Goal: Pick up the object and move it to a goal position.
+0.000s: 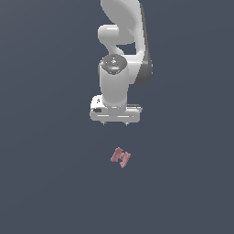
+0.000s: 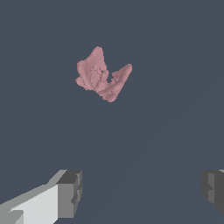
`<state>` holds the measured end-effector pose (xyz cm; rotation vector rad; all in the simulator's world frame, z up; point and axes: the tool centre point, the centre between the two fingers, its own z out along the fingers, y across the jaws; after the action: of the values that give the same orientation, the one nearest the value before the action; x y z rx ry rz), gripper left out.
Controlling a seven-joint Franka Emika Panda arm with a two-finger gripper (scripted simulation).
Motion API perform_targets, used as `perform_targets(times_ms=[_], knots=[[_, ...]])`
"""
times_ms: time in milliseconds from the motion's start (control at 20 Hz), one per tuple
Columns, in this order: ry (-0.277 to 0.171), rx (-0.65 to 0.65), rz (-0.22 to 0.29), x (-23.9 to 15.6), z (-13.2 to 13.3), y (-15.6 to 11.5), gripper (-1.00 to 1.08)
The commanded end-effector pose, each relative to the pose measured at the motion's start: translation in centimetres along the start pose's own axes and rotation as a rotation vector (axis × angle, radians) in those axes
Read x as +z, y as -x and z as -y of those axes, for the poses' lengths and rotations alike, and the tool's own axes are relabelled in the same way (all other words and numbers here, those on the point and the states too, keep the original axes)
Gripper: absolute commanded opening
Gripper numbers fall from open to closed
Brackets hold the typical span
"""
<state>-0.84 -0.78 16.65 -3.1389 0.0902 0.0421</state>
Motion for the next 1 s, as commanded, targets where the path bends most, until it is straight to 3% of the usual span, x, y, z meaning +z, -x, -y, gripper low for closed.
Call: perform_targets(times_ms=[0,550,950], knots=[[0.0,0.0,0.0,0.0,0.0,0.0,1.0],[0.021,-0.047,0.01,0.1,1.2,-0.3,1.0],[0.017,-0.001,0.007,0.5,1.3,-1.1,1.0]])
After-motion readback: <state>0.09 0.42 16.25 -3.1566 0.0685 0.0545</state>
